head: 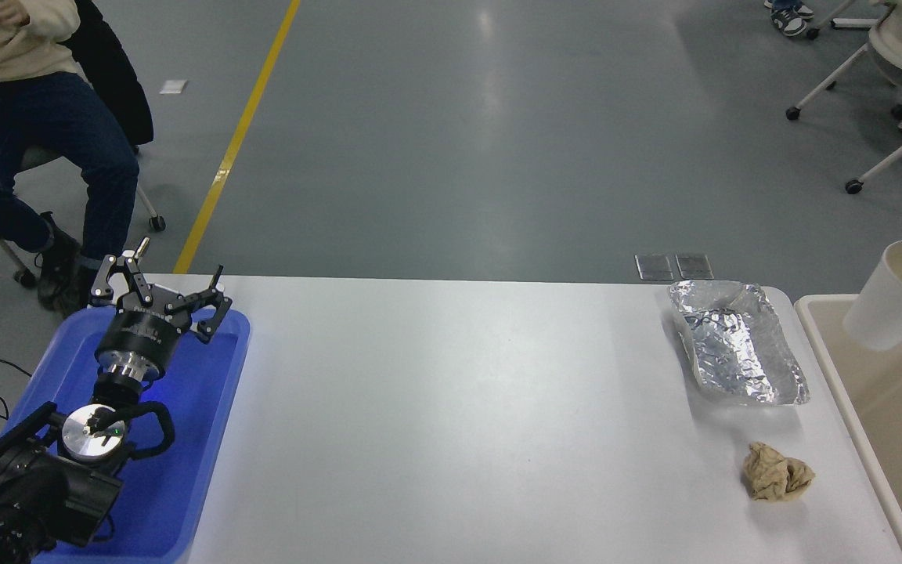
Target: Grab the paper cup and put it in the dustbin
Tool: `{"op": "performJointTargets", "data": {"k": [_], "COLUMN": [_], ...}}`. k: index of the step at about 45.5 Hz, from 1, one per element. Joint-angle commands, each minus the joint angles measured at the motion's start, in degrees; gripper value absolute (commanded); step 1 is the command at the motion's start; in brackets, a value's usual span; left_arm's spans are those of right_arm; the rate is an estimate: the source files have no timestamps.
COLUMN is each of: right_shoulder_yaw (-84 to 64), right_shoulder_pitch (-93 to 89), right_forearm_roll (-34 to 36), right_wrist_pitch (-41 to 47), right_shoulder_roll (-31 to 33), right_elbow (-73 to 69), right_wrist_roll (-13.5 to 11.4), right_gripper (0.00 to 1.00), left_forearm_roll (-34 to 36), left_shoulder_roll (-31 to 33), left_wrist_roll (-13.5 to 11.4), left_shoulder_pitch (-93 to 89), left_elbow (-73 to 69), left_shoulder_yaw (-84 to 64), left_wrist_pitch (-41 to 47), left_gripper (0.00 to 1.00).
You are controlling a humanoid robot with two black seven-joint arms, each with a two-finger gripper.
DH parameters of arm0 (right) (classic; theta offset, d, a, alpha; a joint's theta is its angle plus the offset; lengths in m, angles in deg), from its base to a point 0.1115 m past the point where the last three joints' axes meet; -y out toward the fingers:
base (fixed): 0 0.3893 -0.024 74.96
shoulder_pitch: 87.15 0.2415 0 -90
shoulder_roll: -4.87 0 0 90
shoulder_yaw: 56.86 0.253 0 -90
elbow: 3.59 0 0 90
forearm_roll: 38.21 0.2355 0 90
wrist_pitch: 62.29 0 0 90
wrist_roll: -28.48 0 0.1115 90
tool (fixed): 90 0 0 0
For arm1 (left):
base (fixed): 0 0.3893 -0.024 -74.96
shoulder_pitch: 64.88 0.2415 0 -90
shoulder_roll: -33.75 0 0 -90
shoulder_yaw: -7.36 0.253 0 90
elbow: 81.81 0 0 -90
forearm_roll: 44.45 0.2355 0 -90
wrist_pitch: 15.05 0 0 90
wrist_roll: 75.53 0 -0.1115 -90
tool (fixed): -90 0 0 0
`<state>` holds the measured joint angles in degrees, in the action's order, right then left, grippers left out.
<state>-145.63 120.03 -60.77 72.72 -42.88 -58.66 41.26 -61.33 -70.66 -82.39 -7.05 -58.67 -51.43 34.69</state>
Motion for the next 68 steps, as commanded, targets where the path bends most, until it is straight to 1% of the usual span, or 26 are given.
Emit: {"op": "performJointTargets", "data": {"k": [1, 7, 12, 21, 27, 32, 40, 44, 48, 53, 55, 59, 62, 66, 68], "right_shoulder_yaw": [-0.53, 4.47, 14.82, 37.33, 45.16, 50.43, 54.84, 55.28, 56.68, 58.09, 58.09, 58.09, 57.83, 57.74, 57.83], "right_shoulder_pitch": [-11.43, -22.49, -35.67, -57.57, -65.92, -71.29, -75.69, -77.09, -78.15, -79.56, -79.91, -80.17, -80.44, -81.23, -81.32], "right_forearm_roll": [4.88, 8.67, 9.29, 8.85, 9.2, 9.2, 9.2, 9.29, 9.64, 9.64, 9.55, 9.55, 9.38, 9.2, 8.94], "right_wrist_pitch": [-0.01, -0.01, -0.01, -0.01, -0.01, -0.01, -10.72, -17.66, -25.56, -35.76, -38.49, -42.36, -44.3, -45.8, -46.24], "right_shoulder_roll": [3.28, 6.35, 7.94, 7.23, 4.6, 3.1, 0.64, -1.11, -2.35, -3.84, -4.8, -6.82, -8.06, -9.2, -9.99], "right_elbow": [11.47, 21.04, 31.94, 44.78, 50.5, 51.03, 51.03, 51.03, 50.94, 50.68, 50.68, 50.68, 50.68, 50.77, 50.77], "right_wrist_roll": [-0.03, -0.03, -0.03, -0.3, -0.3, -0.3, -0.65, -0.82, -2.31, -6.27, -7.24, -8.12, -9.35, -11.19, -11.46], "right_gripper": [0.0, 0.0, 0.0, 0.0, 0.0, 0.0, 0.0, 0.0, 0.0, 0.0, 0.0, 0.0, 0.0, 0.0, 0.0], "left_forearm_roll": [0.0, 0.0, 0.0, 0.0, 0.0, 0.0, 0.0, 0.0, 0.0, 0.0, 0.0, 0.0, 0.0, 0.0, 0.0], "left_shoulder_roll": [0.0, 0.0, 0.0, 0.0, 0.0, 0.0, 0.0, 0.0, 0.0, 0.0, 0.0, 0.0, 0.0, 0.0, 0.0], "left_wrist_roll": [-0.08, -0.09, -0.09, -0.09, -0.09, -0.09, -0.09, -0.09, -0.09, -0.09, -0.09, -0.09, -0.09, -0.09, -0.09], "left_shoulder_pitch": [0.0, 0.0, 0.0, 0.0, 0.0, 0.0, 0.0, 0.0, 0.0, 0.0, 0.0, 0.0, 0.0, 0.0, 0.0], "left_elbow": [-0.03, -0.03, -0.03, -0.03, -0.03, -0.03, -0.03, -0.03, -0.03, -0.03, -0.03, -0.03, -0.03, -0.03, -0.03], "left_shoulder_yaw": [0.0, 0.0, 0.0, 0.0, 0.0, 0.0, 0.0, 0.0, 0.0, 0.0, 0.0, 0.0, 0.0, 0.0, 0.0], "left_wrist_pitch": [0.0, 0.0, 0.0, 0.0, 0.0, 0.0, 0.0, 0.0, 0.0, 0.0, 0.0, 0.0, 0.0, 0.0, 0.0], "left_gripper": [1.0, 1.0, 1.0, 1.0, 1.0, 1.0, 1.0, 1.0, 1.0, 1.0, 1.0, 1.0, 1.0, 1.0, 1.0]}}
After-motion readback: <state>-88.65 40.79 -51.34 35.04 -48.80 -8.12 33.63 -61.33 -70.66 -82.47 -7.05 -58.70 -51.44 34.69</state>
